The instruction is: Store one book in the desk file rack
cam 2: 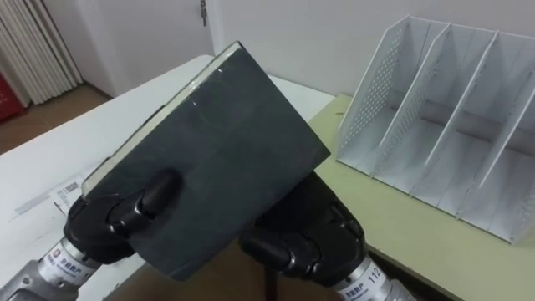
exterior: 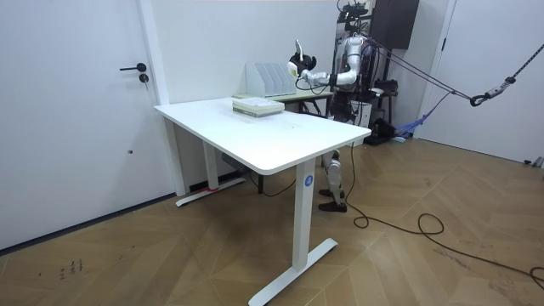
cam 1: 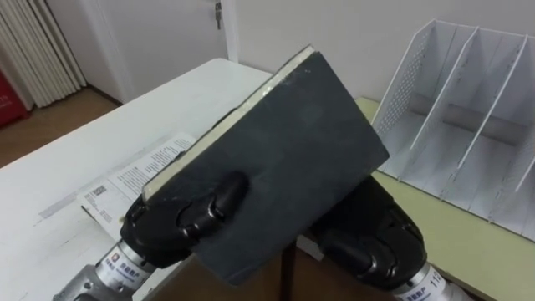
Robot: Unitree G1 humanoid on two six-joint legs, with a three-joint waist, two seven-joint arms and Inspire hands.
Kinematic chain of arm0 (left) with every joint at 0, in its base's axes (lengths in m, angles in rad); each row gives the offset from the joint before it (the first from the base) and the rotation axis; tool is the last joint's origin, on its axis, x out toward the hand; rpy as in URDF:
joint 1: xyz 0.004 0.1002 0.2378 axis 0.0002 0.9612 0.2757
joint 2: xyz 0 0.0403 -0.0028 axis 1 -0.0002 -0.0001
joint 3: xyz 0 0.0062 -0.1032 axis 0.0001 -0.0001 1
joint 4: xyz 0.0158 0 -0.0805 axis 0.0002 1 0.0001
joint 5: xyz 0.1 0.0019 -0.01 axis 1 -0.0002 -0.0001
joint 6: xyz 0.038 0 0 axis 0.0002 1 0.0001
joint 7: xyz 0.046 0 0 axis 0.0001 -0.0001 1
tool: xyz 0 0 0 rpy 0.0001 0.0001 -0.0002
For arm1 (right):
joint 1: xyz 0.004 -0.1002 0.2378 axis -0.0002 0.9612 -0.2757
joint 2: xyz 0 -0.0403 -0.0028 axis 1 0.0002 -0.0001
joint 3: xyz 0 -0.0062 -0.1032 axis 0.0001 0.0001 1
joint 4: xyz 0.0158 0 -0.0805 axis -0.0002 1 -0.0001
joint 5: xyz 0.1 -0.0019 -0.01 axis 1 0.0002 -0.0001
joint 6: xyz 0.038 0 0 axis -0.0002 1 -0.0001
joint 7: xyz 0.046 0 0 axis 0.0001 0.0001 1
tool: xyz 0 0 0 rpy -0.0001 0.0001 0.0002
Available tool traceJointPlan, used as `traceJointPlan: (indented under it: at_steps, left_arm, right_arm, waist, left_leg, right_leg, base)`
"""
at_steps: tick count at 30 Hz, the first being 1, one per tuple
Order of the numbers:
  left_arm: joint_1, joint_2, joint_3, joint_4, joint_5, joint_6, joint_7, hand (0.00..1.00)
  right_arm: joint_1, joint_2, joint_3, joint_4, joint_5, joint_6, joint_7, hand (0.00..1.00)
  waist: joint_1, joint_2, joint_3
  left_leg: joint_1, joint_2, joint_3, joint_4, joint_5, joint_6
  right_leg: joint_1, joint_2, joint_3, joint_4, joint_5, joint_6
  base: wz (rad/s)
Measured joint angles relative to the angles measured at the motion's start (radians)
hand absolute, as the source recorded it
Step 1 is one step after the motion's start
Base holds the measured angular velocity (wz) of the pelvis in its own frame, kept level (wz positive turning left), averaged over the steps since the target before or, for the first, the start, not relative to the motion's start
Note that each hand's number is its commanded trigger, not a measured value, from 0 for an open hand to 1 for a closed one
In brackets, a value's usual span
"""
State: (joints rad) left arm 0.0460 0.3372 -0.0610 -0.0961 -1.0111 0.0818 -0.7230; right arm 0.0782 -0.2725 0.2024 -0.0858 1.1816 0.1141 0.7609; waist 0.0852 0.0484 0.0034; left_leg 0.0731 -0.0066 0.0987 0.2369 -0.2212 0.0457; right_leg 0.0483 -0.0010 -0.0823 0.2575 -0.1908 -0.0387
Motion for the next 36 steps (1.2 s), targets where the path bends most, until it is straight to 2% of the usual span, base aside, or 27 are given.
traceJointPlan:
  at_steps: [5,17,18,19,20,21,25,28,31,34,36]
  left_arm:
    - [0.000,0.011,-0.034,-0.002,0.004,0.015,-0.071,1.00]
    - [0.000,0.014,-0.042,-0.002,0.004,0.028,-0.075,1.00]
    - [0.000,0.014,-0.042,-0.002,0.004,0.028,-0.075,0.96]
    - [0.000,0.014,-0.042,-0.002,0.004,0.028,-0.075,0.80]
    - [0.000,0.014,-0.042,-0.002,0.004,0.028,-0.075,0.10]
    - [0.000,0.013,-0.042,-0.002,0.004,0.029,-0.075,0.00]
    - [0.000,0.013,-0.042,-0.002,0.004,0.029,-0.054,0.00]
    - [0.001,0.014,-0.041,0.000,0.011,0.028,-0.022,0.00]
    - [0.003,0.015,-0.040,0.003,0.083,0.026,-0.004,0.00]
    - [0.028,0.015,-0.039,0.021,0.104,0.021,0.012,0.00]
    - [0.050,0.015,-0.039,0.036,0.135,0.020,0.026,0.00]
  right_arm:
    - [-0.013,0.010,0.002,0.000,0.000,0.010,-0.006,1.00]
    - [-0.014,0.010,0.004,0.000,-0.001,0.012,-0.013,1.00]
    - [-0.014,0.010,0.004,0.000,-0.001,0.012,-0.013,1.00]
    - [-0.014,0.010,0.004,0.000,-0.002,0.012,-0.013,1.00]
    - [-0.014,0.010,0.004,0.000,-0.002,0.012,-0.013,1.00]
    - [-0.014,0.011,0.004,0.000,-0.002,0.012,-0.014,1.00]
    - [-0.014,0.008,0.004,-0.001,-0.004,0.011,-0.017,1.00]
    - [-0.015,-0.005,0.003,-0.002,-0.005,0.006,-0.032,1.00]
    - [-0.014,-0.017,0.002,-0.001,-0.011,-0.005,-0.068,1.00]
    - [-0.013,-0.042,-0.007,-0.001,-0.027,-0.006,-0.100,1.00]
    - [-0.013,-0.045,-0.025,-0.001,-0.059,-0.012,-0.109,1.00]
  waist:
    - [0.002,-0.002,-0.0013]
    - [0.001,0.000,-0.0022]
    - [0.001,0.000,-0.0023]
    - [0.002,0.001,-0.0024]
    - [0.002,0.001,-0.0024]
    - [0.002,0.001,-0.0024]
    - [0.002,0.003,-0.0014]
    - [0.002,0.011,0.0034]
    - [0.003,0.014,0.0047]
    - [-0.001,0.012,0.0054]
    - [-0.005,0.009,0.0048]
  left_leg:
    - [0.000,0.000,0.002,0.000,0.000,0.000]
    - [0.000,0.001,0.006,0.000,0.000,0.000]
    - [0.000,0.001,0.005,0.000,0.000,0.000]
    - [0.000,0.001,0.006,0.000,0.000,0.000]
    - [0.000,0.001,0.006,0.000,0.000,0.000]
    - [0.000,0.001,0.006,0.000,0.000,0.000]
    - [0.002,0.001,0.007,-0.001,0.000,0.000]
    - [0.005,0.001,0.006,-0.002,0.000,0.000]
    - [0.007,0.001,0.008,-0.013,0.000,-0.001]
    - [0.007,0.001,0.006,-0.016,0.002,-0.002]
    - [0.009,0.001,0.006,-0.015,0.002,-0.002]
  right_leg:
    - [0.001,0.000,0.000,0.001,0.000,0.000]
    - [0.003,0.000,0.001,0.002,0.000,0.000]
    - [0.003,0.000,0.001,0.002,0.000,0.000]
    - [0.002,0.000,0.000,0.002,0.000,0.000]
    - [0.002,0.000,0.000,0.002,0.000,0.000]
    - [0.002,0.000,0.000,0.002,0.000,0.000]
    - [0.004,0.000,0.001,-0.001,0.001,0.000]
    - [0.007,0.000,0.000,-0.001,0.001,0.000]
    - [0.004,0.002,0.001,-0.002,0.001,0.000]
    - [0.005,0.003,0.000,-0.007,0.001,0.000]
    - [0.006,0.003,-0.001,-0.013,0.001,-0.001]
  base:
    - [0.00]
    - [0.00]
    - [0.00]
    - [0.00]
    - [0.00]
    - [0.00]
    - [0.00]
    - [0.00]
    - [0.00]
    - [0.00]
    - [0.00]
